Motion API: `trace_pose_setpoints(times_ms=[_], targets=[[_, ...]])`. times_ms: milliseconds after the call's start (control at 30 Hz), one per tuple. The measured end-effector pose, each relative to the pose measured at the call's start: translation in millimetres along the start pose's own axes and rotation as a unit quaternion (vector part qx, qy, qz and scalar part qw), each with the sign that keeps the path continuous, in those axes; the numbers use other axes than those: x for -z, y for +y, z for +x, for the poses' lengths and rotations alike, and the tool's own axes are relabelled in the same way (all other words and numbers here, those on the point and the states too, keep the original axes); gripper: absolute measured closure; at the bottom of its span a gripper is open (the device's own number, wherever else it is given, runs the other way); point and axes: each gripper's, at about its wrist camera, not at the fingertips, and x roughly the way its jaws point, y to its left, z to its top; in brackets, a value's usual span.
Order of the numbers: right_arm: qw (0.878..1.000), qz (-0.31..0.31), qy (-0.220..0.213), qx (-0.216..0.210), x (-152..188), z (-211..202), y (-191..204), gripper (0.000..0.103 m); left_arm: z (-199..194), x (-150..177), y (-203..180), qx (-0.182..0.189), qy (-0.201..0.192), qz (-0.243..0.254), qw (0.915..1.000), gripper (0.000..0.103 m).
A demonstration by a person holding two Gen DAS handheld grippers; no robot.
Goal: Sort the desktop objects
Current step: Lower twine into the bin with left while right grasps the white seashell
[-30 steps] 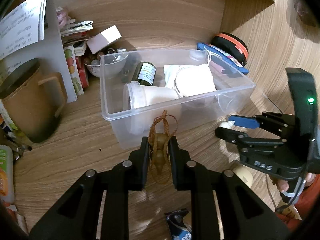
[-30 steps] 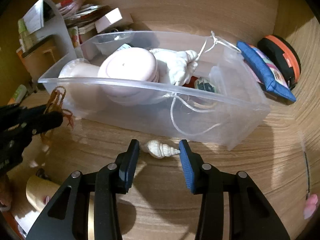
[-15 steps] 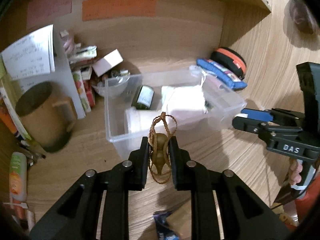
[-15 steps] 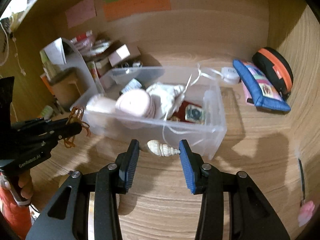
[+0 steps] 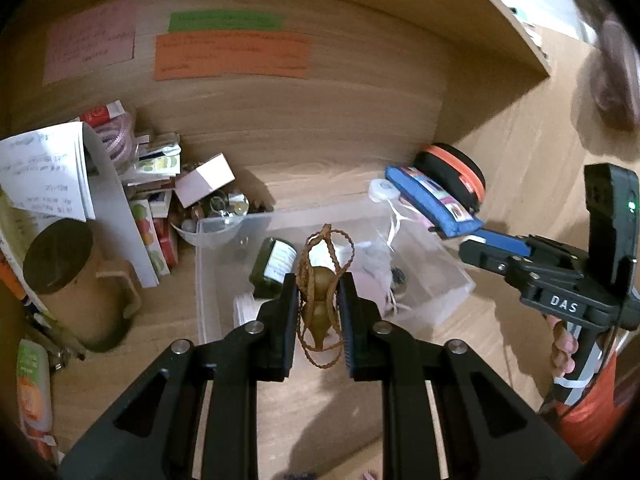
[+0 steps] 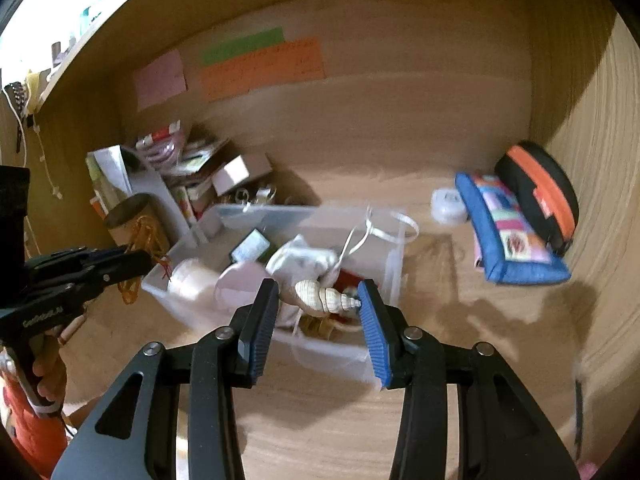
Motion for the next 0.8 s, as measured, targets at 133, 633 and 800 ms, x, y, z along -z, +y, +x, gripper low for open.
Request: trace_pose_setpoints(times_ms=[133, 633, 800], targets=[[1.0, -0.005, -0.005, -0.003, -10, 8, -7, 0.065, 14, -11, 7, -0.014, 0.004, -0.008, 0.9999, 0.084], [0.998, -0.019, 0.043, -0.037, -3, 67, -16, 0.065, 69, -12, 15, -0.052, 0.052, -0.002, 0.9973, 0.084], [0.998, -0.026, 0.048, -0.033, 1, 72, -14, 0.065, 79, -7, 18, -0.06, 0.066, 0.002, 0.996, 0.084]])
